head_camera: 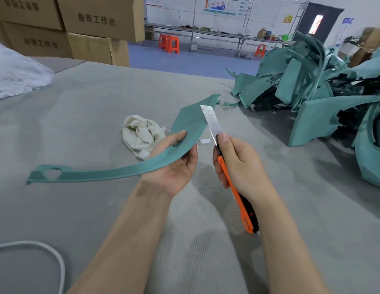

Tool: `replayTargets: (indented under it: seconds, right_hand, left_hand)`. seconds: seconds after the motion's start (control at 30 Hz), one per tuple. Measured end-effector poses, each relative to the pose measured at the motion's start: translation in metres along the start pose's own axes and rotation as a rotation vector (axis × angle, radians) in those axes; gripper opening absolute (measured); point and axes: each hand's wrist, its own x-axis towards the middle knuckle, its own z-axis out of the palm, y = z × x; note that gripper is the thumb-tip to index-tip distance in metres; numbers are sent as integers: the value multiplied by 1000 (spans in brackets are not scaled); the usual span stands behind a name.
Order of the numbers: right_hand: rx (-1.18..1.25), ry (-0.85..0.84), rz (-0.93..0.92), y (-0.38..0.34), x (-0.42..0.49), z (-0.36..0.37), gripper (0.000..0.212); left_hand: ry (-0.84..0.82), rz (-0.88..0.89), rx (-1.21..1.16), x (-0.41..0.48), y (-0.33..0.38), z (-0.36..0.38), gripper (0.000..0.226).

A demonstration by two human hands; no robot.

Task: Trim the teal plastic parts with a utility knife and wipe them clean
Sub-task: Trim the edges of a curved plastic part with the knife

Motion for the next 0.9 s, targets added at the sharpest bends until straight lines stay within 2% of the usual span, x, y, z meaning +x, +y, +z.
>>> replayTargets:
  seconds: [0.27, 0.7, 0.9]
  right_hand:
    - [4, -44, -59, 2, 0, 1, 50]
    - [115, -47, -56, -1, -2, 3, 53]
    - [45, -62, -31, 0, -1, 10, 48]
  left_hand:
    - [-32, -8, -41, -2, 0, 1, 3]
    - [-57, -9, -14, -1, 1, -4, 6]
    - [-27, -14, 7, 0, 1, -3, 10]
